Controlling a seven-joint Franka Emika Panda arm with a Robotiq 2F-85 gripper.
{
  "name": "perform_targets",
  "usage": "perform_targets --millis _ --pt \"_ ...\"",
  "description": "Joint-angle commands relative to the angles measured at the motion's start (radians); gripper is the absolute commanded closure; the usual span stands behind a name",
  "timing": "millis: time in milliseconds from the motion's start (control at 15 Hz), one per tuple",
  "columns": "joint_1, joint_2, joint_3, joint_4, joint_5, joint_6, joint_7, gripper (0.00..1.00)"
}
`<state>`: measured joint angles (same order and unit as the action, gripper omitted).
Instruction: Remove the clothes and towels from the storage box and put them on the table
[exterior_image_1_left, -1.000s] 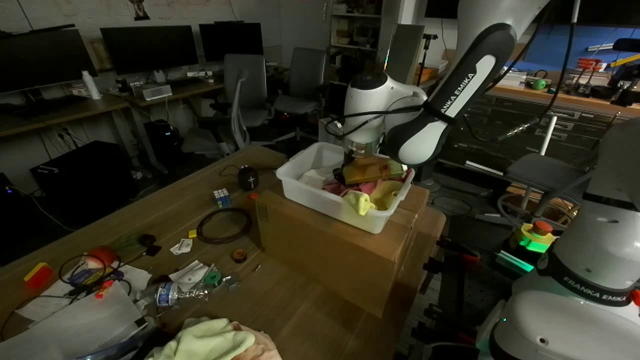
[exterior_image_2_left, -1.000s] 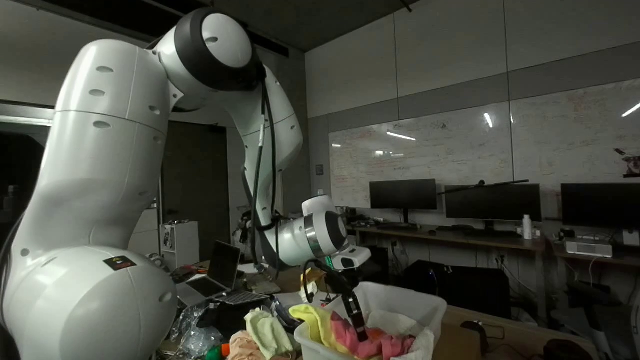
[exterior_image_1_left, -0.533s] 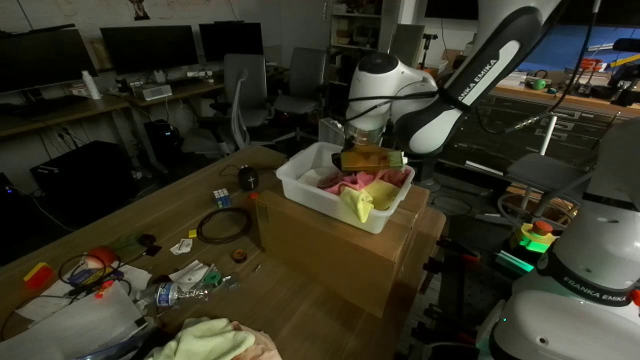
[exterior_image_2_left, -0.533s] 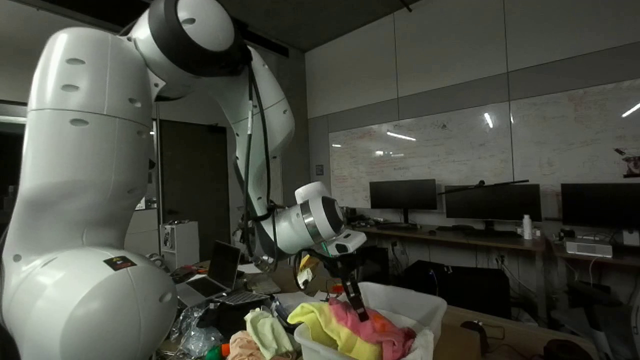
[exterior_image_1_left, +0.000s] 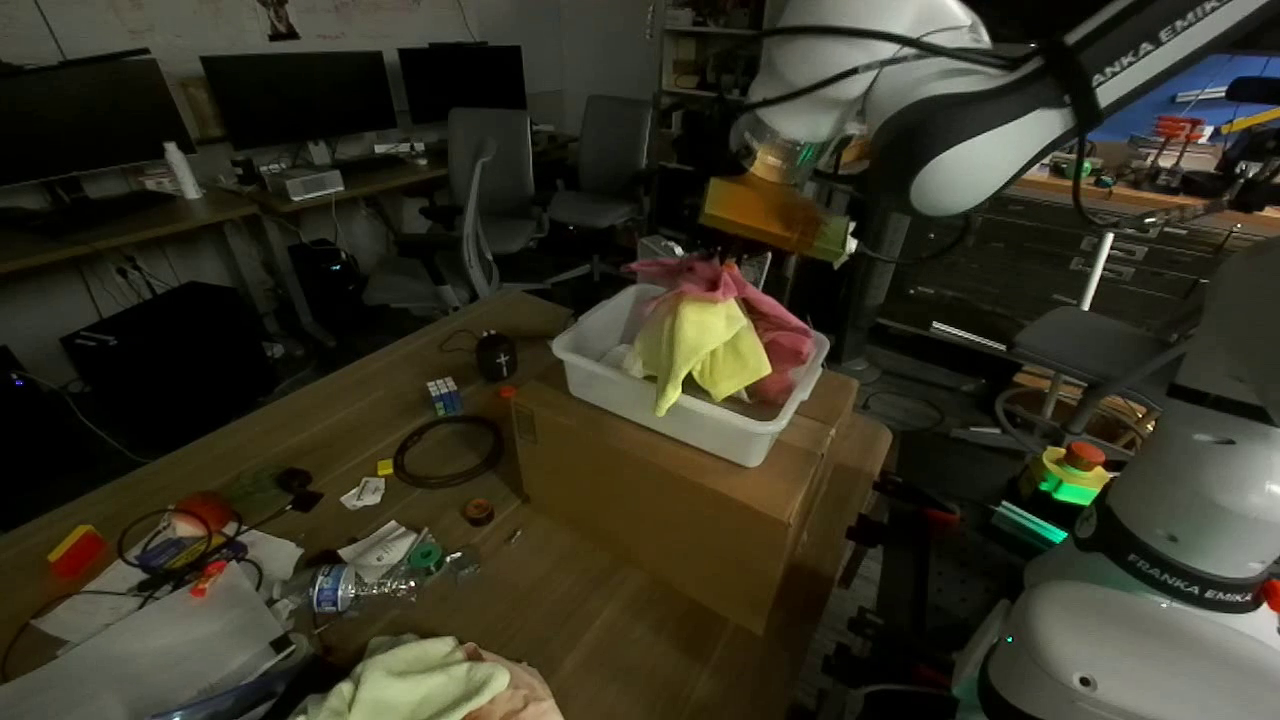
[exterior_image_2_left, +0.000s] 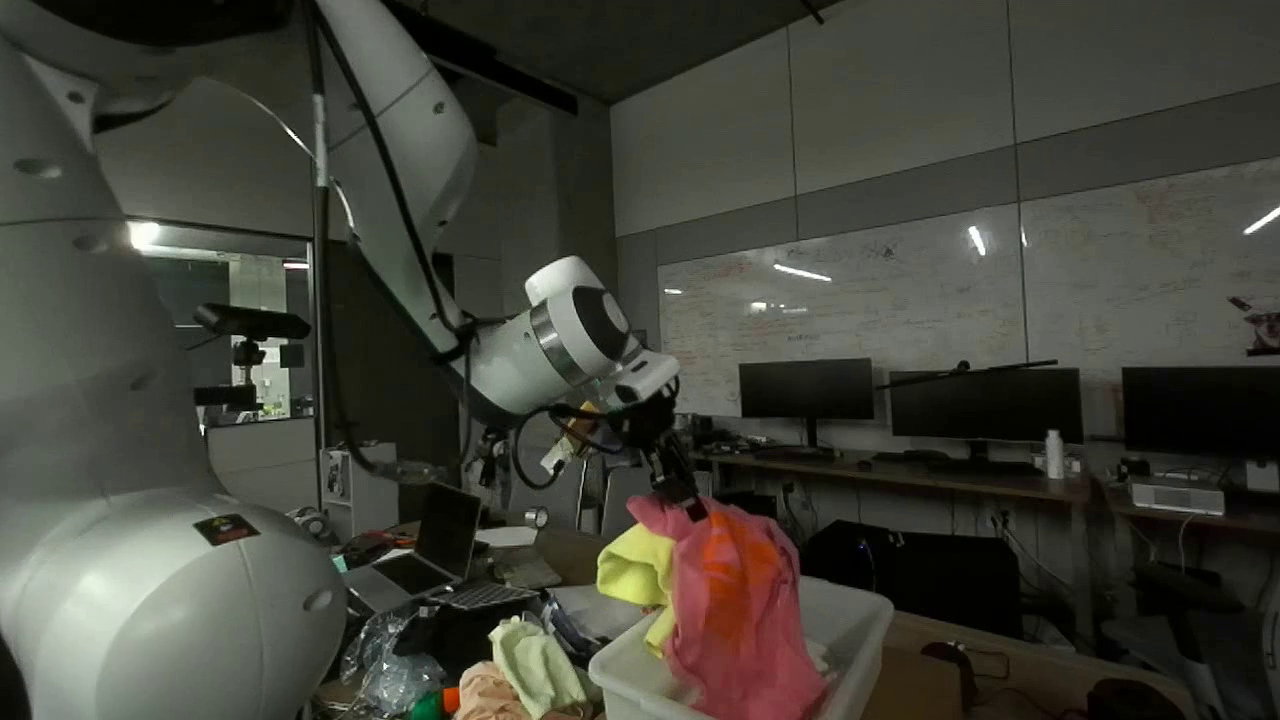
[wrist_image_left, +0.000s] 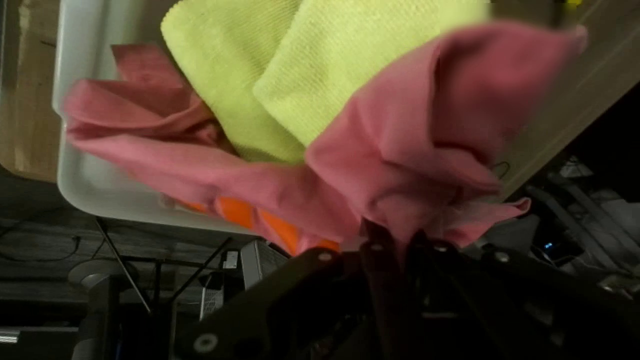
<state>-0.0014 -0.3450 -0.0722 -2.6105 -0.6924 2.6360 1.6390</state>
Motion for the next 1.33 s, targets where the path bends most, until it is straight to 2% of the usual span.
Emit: perform_targets --millis 0,400,600,867,1267 --pt "-0.020 -0.144 0.067 -0.034 0.173 -0.015 -0.077 0.97" --pt "-0.019 -0.216 0.133 -0.010 0.418 -0.030 -0.228 0.97" --pt "0.058 -0.186 0.127 0.015 0.540 -0.053 -0.430 0.97" --pt "0.148 -0.110 0.160 0.077 0.715 -0.102 -0.631 0.97" --pt "0.260 0.032 0.192 0.223 0.940 -0.150 -0.942 0.97"
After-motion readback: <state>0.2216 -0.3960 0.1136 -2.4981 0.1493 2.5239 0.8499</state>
